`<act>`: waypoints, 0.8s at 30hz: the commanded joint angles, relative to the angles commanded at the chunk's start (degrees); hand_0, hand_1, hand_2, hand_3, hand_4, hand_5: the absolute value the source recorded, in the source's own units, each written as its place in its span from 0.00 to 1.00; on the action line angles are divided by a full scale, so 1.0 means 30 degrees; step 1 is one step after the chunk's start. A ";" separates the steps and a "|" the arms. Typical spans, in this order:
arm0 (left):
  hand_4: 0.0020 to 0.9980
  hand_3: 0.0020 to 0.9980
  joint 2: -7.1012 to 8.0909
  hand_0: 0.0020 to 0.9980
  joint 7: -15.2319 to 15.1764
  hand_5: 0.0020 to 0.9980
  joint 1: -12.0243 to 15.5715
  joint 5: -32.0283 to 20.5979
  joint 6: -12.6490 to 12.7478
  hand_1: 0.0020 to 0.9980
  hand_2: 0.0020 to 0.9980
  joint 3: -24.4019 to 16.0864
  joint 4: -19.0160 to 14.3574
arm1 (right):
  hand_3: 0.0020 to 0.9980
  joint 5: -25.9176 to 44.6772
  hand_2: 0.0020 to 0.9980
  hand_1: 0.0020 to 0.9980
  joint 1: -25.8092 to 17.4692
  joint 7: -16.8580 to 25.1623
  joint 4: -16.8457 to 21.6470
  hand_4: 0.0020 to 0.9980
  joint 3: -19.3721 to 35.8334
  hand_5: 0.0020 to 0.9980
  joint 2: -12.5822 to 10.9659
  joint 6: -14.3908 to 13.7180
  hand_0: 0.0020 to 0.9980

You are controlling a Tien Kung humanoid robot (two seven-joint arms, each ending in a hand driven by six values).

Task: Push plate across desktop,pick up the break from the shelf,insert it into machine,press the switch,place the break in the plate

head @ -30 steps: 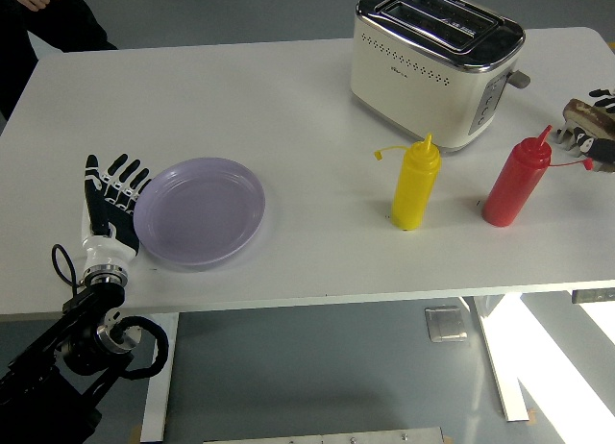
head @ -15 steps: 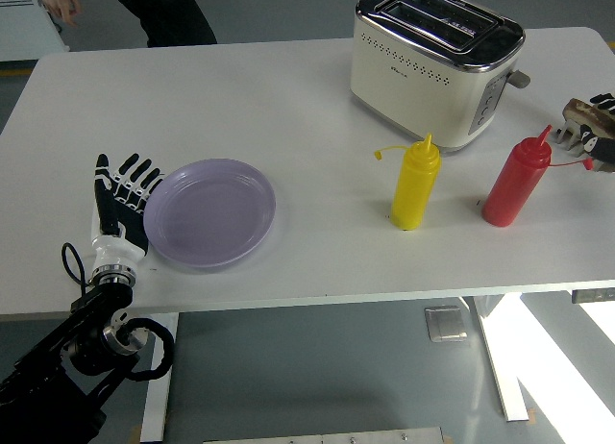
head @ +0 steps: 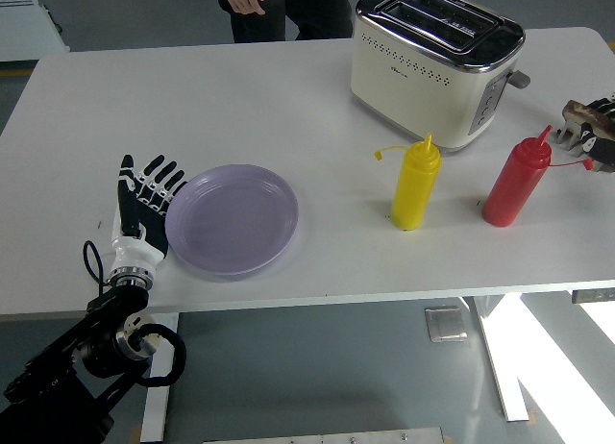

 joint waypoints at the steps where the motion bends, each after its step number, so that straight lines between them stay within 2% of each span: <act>1: 0.70 0.63 -0.0002 0.75 -0.0003 0.90 -0.0014 -0.0016 -0.0002 0.70 0.65 0.0047 -0.0018 | 0.51 0.0000 0.57 0.62 -0.0002 0.0014 0.0013 0.61 0.0011 0.10 -0.0002 -0.0026 0.67; 7: 0.69 0.63 -0.0032 0.75 0.0014 0.91 -0.0097 -0.0085 -0.0010 0.70 0.65 0.0499 -0.0148 | 0.51 0.0044 0.56 0.61 0.0023 0.0141 0.0115 0.59 0.0071 0.09 -0.0045 -0.0276 0.67; 8: 0.69 0.63 -0.0035 0.75 0.0022 0.91 -0.0109 -0.0097 -0.0010 0.70 0.65 0.0578 -0.0171 | 0.51 0.0064 0.56 0.61 0.0034 0.0154 0.0122 0.56 0.0070 0.08 -0.0049 -0.0300 0.66; 24: 0.69 0.63 -0.0044 0.75 0.0073 0.91 -0.0163 -0.0199 -0.0037 0.69 0.65 0.1298 -0.0504 | 0.50 0.0293 0.53 0.59 0.0057 0.0342 0.0258 0.53 0.0148 0.08 -0.0087 -0.0807 0.63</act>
